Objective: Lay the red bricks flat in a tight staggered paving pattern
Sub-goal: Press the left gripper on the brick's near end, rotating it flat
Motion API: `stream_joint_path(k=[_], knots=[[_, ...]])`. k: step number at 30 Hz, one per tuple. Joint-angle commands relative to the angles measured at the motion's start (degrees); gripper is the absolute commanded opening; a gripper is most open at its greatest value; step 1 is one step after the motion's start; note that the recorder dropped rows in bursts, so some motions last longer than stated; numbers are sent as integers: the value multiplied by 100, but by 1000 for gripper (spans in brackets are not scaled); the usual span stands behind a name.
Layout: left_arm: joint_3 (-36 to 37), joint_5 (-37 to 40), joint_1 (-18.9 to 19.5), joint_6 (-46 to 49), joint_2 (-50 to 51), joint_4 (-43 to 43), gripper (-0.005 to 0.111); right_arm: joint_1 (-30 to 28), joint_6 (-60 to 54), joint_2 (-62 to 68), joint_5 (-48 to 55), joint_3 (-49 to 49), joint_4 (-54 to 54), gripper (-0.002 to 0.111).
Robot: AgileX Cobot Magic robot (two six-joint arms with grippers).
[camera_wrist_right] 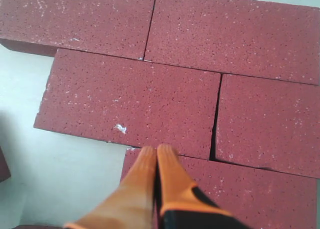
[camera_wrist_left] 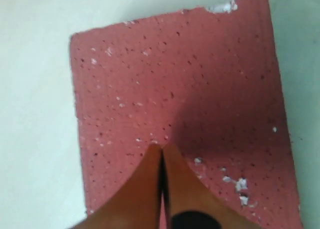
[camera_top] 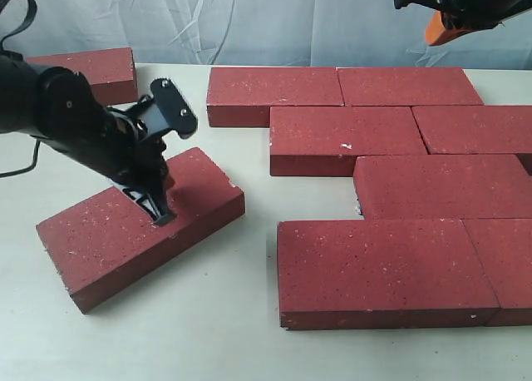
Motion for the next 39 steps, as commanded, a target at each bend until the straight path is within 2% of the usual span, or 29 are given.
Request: stream_joint_path(k=[1, 5, 11, 17, 22, 25, 32, 34, 39], knots=[[-87, -446, -29, -707, -452, -141, 0, -32, 0, -27, -70, 55, -19, -1], [-87, -639, -29, -1635, -517, -141, 0, -32, 0, -27, -110, 129, -19, -1], [-87, -275, -68, -1720, -329, -217, 0, -32, 0, -27, -532, 469, -19, -1], [-277, 504, -471, -478, -443, -232, 0, -32, 0, -27, -580, 499, -19, -1], [-568, 1917, -701, -304, -499, -268, 0, -32, 0, -27, -536, 499, -19, -1], [-564, 3038, -711, 194, -390, -227, 0, -32, 0, -27, -495, 499, 61, -1], [-116, 3201, -711, 841, 262, -191, 0, -32, 0, -27, -443, 499, 136, -1], [-84, 3326, -699, 607, 396, 169, 0, -32, 0, -27, -443, 499, 136, -1], [-84, 3921, -699, -579, 470, 1957, 0, -32, 0, -27, -443, 499, 124, -1]])
